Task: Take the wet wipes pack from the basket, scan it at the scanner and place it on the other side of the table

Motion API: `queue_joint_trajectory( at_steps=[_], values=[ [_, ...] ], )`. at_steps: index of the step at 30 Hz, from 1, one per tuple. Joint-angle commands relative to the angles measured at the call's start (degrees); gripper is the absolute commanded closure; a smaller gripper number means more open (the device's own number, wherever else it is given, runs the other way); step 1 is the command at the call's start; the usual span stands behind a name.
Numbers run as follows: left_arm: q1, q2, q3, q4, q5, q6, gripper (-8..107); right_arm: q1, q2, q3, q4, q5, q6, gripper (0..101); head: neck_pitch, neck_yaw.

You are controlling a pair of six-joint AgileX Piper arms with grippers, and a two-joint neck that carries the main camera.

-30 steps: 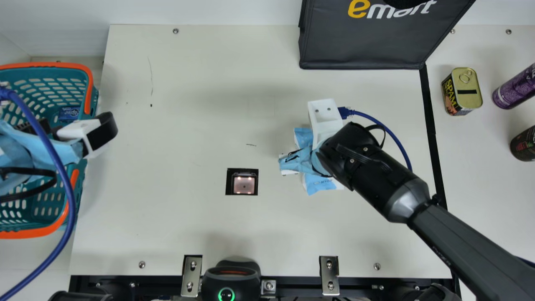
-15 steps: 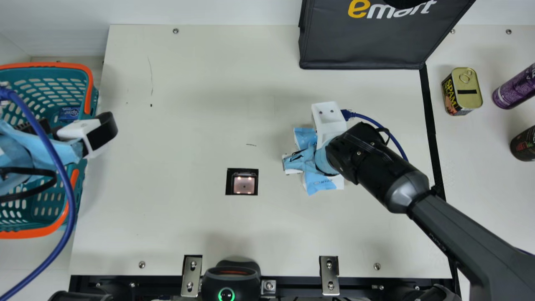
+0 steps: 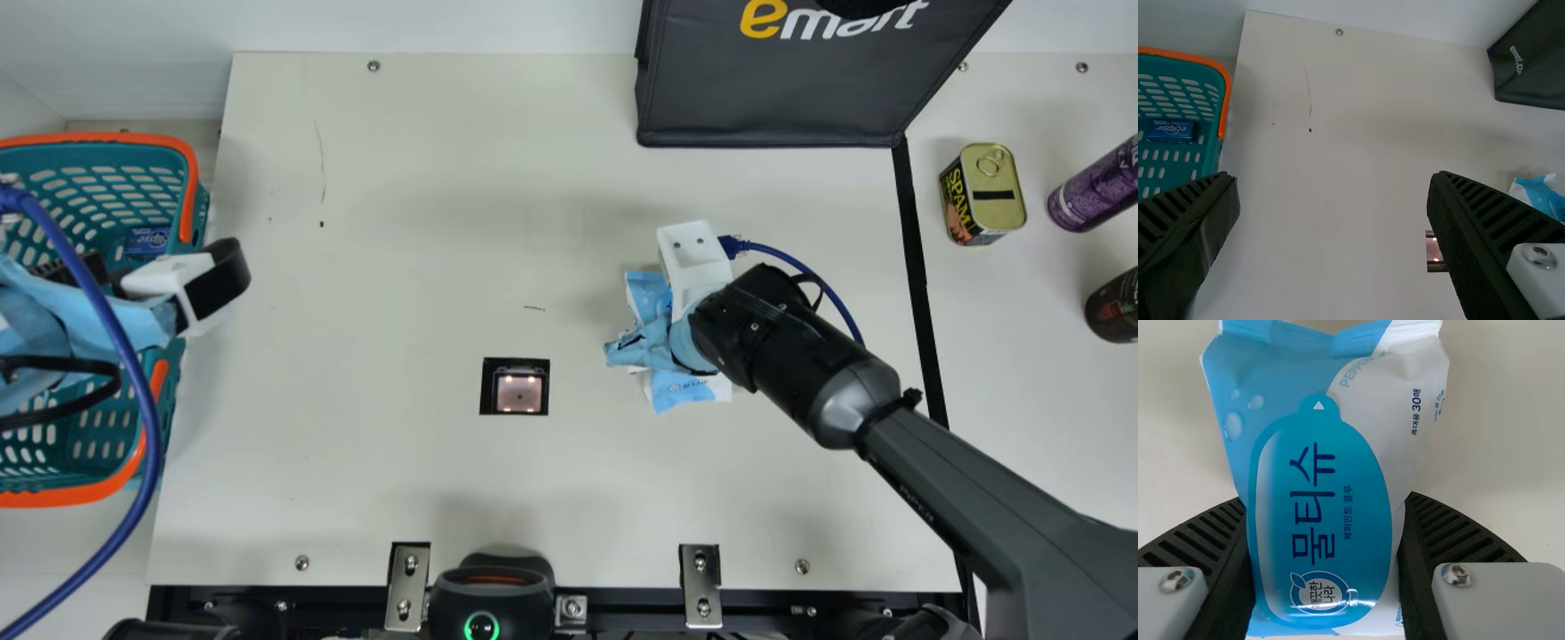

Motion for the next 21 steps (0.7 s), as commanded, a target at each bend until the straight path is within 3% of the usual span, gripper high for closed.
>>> queue_joint_trajectory(
  at_steps=[1,4,5,14,21],
  values=[
    [0.0,0.0,0.0,0.0,0.0,0.0,9,0.04,-0.32,-0.26,-0.34,0.3,0.19,80,-1.66,0.0],
    [0.0,0.0,0.0,0.0,0.0,0.0,9,0.13,-1.12,-0.7,-0.73,0.99,0.24,100,-1.66,0.0],
    [0.0,0.0,0.0,0.0,0.0,0.0,9,0.17,-1.46,-0.89,-0.87,1.31,0.27,101,-1.66,0.0],
    [0.0,0.0,0.0,0.0,0.0,0.0,9,0.94,-4.82,-3.57,-1.64,5.58,-0.02,101,-1.66,0.0],
    [0.0,0.0,0.0,0.0,0.0,0.0,9,-1.19,-7.21,-4.43,-0.82,7.59,-2.19,101,-1.66,-9.34]
  ],
)
